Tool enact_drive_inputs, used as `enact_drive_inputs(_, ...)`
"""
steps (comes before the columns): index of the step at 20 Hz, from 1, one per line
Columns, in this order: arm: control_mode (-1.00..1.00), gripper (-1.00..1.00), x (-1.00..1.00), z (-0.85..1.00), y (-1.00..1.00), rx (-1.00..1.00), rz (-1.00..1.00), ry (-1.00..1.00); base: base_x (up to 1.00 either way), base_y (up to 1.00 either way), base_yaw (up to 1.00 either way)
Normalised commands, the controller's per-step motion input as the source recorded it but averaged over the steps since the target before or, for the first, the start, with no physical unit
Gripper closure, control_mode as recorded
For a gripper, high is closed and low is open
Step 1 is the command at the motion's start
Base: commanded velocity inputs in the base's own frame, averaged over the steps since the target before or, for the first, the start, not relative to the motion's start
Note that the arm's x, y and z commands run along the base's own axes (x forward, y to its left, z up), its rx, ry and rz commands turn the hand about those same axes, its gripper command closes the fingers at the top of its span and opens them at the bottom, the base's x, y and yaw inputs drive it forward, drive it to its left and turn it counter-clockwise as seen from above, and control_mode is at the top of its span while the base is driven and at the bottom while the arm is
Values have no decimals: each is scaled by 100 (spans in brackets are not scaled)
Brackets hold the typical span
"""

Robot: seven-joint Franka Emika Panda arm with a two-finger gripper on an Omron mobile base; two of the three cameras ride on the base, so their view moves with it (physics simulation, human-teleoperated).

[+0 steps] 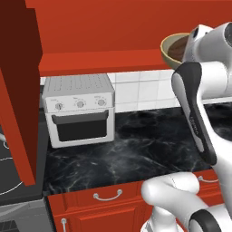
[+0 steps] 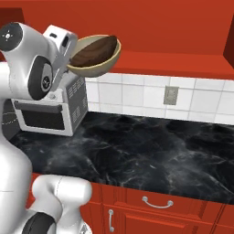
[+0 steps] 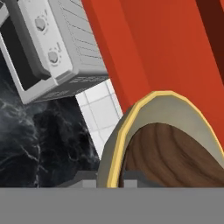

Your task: Pick up the bowls on the counter and stack them on top of one another in the open cabinet. Place the smaller bowl on top of the larger bowl.

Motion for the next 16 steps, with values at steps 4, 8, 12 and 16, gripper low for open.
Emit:
enact_drive_inputs(4,-100,100,47,0,18,-3,15,9,0,0,0)
enact_drive_inputs(8,-100,100,46,5,11,-3,14,5,0,0,0)
enact_drive_inputs(12,-100,100,41,13,3,-7,11,0,0,0,0)
enact_drive_inputs(16,-100,100,40,13,1,-7,9,0,0,0,0)
